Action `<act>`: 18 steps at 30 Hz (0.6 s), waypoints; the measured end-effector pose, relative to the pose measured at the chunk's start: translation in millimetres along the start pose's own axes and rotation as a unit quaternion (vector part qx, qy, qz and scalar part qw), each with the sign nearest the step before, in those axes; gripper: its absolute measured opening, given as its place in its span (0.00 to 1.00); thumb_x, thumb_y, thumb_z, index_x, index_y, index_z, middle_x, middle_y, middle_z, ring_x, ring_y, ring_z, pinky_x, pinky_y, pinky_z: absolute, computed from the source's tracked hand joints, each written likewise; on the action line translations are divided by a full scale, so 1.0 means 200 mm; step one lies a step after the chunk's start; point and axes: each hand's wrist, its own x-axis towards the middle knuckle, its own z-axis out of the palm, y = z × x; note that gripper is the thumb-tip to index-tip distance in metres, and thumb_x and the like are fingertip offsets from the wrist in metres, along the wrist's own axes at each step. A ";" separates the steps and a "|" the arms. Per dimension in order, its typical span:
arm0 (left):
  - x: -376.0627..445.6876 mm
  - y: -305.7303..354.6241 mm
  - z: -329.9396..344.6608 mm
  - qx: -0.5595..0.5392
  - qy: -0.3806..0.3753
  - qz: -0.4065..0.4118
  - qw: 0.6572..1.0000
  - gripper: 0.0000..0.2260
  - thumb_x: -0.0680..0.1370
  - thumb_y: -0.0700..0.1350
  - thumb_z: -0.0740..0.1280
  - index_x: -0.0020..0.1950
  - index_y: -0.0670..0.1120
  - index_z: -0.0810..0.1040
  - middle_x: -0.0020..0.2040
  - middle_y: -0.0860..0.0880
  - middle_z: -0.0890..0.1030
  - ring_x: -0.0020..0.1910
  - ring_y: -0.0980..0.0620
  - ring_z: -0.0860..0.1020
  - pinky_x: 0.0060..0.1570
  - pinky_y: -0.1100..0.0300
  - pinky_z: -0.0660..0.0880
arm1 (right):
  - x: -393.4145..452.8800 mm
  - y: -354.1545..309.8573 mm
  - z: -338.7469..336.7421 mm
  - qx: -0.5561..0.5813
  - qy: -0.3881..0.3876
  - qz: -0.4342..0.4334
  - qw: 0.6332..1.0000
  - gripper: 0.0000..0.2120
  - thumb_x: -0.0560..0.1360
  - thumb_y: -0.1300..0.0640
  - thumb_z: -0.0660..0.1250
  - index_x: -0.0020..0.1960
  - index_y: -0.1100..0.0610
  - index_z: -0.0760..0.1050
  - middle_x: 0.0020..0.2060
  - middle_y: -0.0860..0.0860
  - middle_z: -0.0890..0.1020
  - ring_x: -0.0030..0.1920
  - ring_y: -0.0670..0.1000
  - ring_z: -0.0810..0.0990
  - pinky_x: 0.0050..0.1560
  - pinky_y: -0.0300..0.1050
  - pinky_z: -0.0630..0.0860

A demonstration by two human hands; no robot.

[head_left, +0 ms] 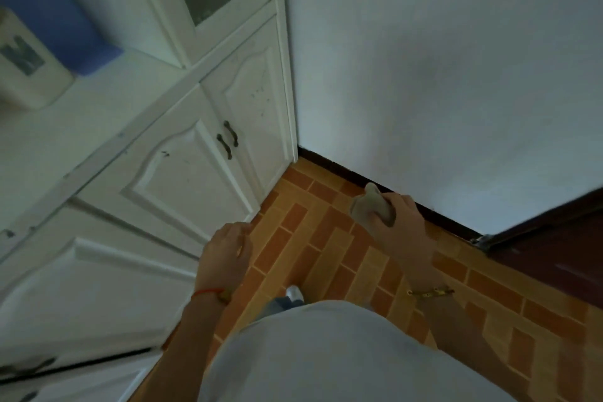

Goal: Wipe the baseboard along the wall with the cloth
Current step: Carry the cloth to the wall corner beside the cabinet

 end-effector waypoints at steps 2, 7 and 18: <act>0.16 -0.02 -0.07 0.006 -0.012 0.015 1.000 0.18 0.79 0.50 0.57 0.63 0.45 0.79 0.59 0.46 0.81 0.58 0.45 0.78 0.58 0.46 0.75 | 0.10 -0.06 0.05 0.001 0.007 0.000 1.000 0.14 0.75 0.55 0.70 0.58 0.56 0.74 0.50 0.50 0.72 0.42 0.49 0.74 0.39 0.33 0.69; 0.57 -0.05 -0.14 0.005 -0.023 0.047 0.999 0.12 0.82 0.43 0.62 0.63 0.44 0.79 0.60 0.46 0.81 0.59 0.45 0.78 0.61 0.47 0.74 | 0.36 -0.12 0.17 -0.016 0.025 0.026 0.999 0.13 0.73 0.57 0.71 0.56 0.57 0.75 0.46 0.52 0.73 0.40 0.50 0.73 0.37 0.33 0.67; 1.40 0.07 -0.05 0.004 -0.073 0.094 0.993 0.11 0.83 0.42 0.61 0.63 0.46 0.78 0.59 0.49 0.80 0.58 0.50 0.76 0.59 0.57 0.72 | 0.97 -0.08 0.42 -0.012 0.035 0.105 0.994 0.14 0.72 0.58 0.72 0.55 0.58 0.75 0.45 0.51 0.73 0.41 0.49 0.72 0.38 0.33 0.65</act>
